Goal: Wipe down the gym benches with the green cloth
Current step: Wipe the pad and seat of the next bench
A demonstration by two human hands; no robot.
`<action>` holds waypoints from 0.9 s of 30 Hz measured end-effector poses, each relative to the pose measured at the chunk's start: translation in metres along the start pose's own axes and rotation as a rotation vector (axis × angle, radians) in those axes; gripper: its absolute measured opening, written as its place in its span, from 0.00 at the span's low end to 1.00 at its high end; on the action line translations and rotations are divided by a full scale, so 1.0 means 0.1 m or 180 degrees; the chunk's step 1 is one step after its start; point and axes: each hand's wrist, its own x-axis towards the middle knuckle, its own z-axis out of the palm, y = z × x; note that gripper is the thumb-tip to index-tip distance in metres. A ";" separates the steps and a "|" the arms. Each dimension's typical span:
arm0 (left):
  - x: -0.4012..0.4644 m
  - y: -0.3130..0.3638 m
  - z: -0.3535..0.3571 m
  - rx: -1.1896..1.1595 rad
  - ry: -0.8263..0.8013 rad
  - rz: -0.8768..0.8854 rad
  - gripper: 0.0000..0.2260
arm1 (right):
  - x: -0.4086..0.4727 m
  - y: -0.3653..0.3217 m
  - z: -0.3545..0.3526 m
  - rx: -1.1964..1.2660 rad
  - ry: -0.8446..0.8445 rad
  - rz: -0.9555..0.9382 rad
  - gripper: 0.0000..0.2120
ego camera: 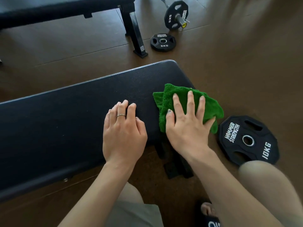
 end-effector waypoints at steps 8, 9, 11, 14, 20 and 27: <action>-0.01 0.05 0.00 -0.0019 0.0132 -0.0087 0.18 | 1.15 -0.11 -0.33 -0.0236 -0.0437 -0.0254 0.29; -0.01 0.05 0.00 -0.0033 0.0137 -0.0100 0.18 | 1.12 -0.12 -0.32 -0.0314 -0.0418 -0.0320 0.29; -0.02 0.04 0.02 -0.0043 0.0133 -0.0127 0.18 | 0.88 -0.08 -0.25 -0.0493 -0.0333 -0.0589 0.29; -0.03 0.04 0.02 -0.0008 0.0130 -0.0113 0.19 | 0.33 0.05 -0.15 -0.0652 -0.0107 -0.1178 0.30; -0.03 0.05 0.01 -0.0038 0.0106 -0.0179 0.18 | 0.92 -0.05 -0.26 -0.0796 -0.0293 -0.1530 0.28; -0.01 0.10 -0.01 -0.0034 0.0113 -0.0340 0.18 | 1.53 -0.77 -0.12 -0.0832 -0.0395 -0.1743 0.28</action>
